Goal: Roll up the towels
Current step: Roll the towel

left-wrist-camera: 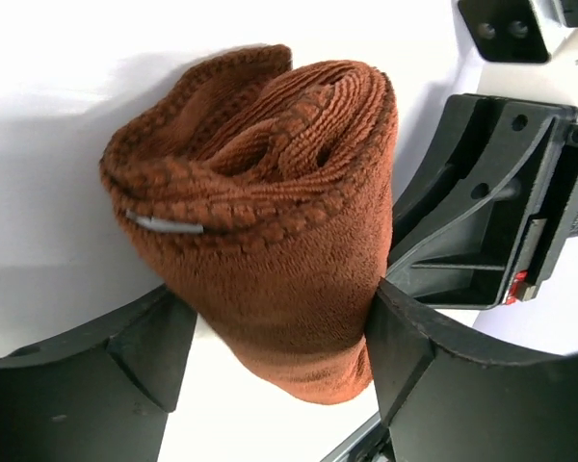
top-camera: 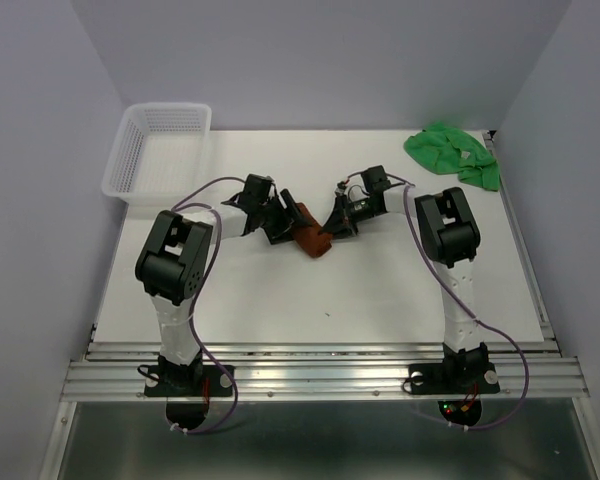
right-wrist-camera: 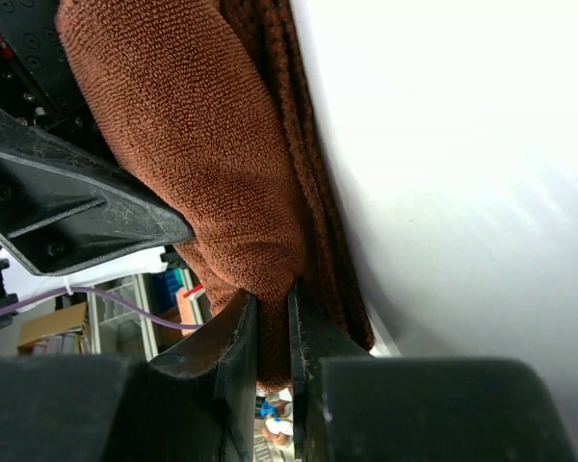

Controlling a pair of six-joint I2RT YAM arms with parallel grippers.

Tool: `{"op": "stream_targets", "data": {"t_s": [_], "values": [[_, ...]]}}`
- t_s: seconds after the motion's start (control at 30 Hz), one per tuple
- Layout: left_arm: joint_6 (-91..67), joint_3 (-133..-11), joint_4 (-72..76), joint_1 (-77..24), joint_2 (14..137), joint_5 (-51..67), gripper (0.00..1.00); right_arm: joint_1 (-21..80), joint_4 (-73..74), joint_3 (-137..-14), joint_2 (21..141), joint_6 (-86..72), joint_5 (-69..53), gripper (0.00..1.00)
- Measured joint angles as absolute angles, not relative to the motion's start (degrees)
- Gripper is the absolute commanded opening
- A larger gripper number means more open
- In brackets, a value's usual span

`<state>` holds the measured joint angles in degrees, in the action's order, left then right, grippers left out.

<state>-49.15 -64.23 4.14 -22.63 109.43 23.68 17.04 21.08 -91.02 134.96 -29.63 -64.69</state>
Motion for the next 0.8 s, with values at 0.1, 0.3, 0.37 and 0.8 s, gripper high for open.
{"op": "stream_targets", "data": {"t_s": [0.1,0.3,0.37,0.8], "values": [[-49.19,-65.32,4.54,-22.92,110.63,23.33,0.68,16.64,21.28,-91.33,135.61,-29.85,-65.01,0.06],[-49.54,-66.83,5.26,-23.31,112.27,22.5,0.3,16.21,23.44,-93.25,136.53,-28.82,-64.82,0.12],[-49.6,-67.29,5.58,-23.38,112.64,22.52,0.03,16.21,24.82,-94.11,136.57,-27.83,-64.23,0.27],[-48.73,-68.31,5.65,-23.38,112.14,18.79,0.0,15.81,31.75,-95.74,126.21,-17.58,-53.01,1.0]]}}
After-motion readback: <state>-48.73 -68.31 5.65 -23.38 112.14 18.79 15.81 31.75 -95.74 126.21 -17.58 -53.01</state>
